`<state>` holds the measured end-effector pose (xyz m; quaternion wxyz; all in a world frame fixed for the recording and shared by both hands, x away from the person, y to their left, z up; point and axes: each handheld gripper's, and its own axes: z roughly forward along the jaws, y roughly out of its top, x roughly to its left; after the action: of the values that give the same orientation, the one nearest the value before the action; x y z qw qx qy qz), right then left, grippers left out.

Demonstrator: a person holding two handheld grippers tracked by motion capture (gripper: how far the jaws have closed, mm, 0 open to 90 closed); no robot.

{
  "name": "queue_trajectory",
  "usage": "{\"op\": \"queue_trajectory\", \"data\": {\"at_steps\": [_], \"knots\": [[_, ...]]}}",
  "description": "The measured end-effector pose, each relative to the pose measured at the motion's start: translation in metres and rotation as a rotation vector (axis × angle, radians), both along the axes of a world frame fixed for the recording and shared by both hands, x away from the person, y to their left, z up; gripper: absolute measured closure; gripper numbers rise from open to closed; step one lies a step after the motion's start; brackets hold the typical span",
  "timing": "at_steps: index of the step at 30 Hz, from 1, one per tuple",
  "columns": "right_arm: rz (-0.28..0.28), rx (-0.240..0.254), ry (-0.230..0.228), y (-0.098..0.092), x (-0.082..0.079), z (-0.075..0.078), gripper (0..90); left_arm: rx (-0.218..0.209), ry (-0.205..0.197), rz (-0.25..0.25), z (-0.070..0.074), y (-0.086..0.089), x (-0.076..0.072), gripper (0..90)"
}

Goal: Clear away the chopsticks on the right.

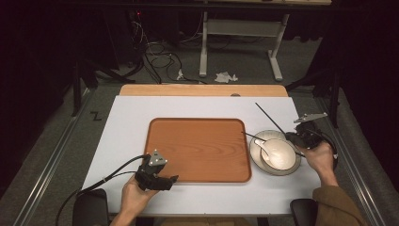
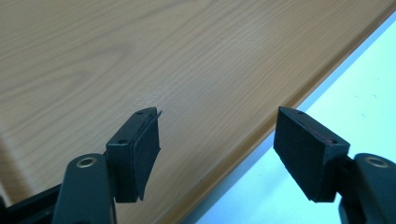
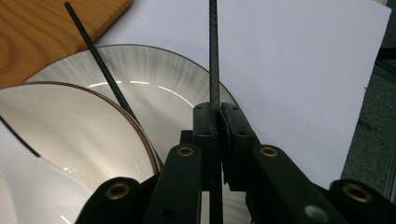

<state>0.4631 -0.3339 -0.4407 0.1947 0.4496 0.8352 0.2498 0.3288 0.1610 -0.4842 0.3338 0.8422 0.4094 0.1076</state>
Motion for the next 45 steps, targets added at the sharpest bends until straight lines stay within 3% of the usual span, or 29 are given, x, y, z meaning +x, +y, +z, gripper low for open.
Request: {"op": "queue_trajectory", "data": {"at_steps": [11,17,31,34,41,45], "knots": [[0.041,0.048,-0.054,0.014,-0.014,0.025,86.4,0.001,-0.001,-0.002,-0.001,-0.001,-0.001,31.3],[0.107,0.083,-0.084,0.033,-0.025,0.042,86.4,0.005,-0.001,-0.004,-0.001,-0.001,-0.001,31.5],[0.249,0.084,-0.096,0.075,-0.051,0.059,86.2,0.001,0.004,-0.002,-0.001,-0.001,0.0,31.3],[0.313,0.05,-0.092,0.094,-0.061,0.057,86.3,0.001,0.0,-0.003,0.0,-0.001,-0.001,31.3],[0.338,0.048,-0.1,0.121,-0.073,0.041,86.3,0.001,0.004,-0.003,-0.001,-0.001,0.0,31.3],[0.366,0.019,-0.053,0.139,-0.074,0.023,86.3,0.0,0.0,-0.003,0.0,-0.001,-0.001,31.3]]}}
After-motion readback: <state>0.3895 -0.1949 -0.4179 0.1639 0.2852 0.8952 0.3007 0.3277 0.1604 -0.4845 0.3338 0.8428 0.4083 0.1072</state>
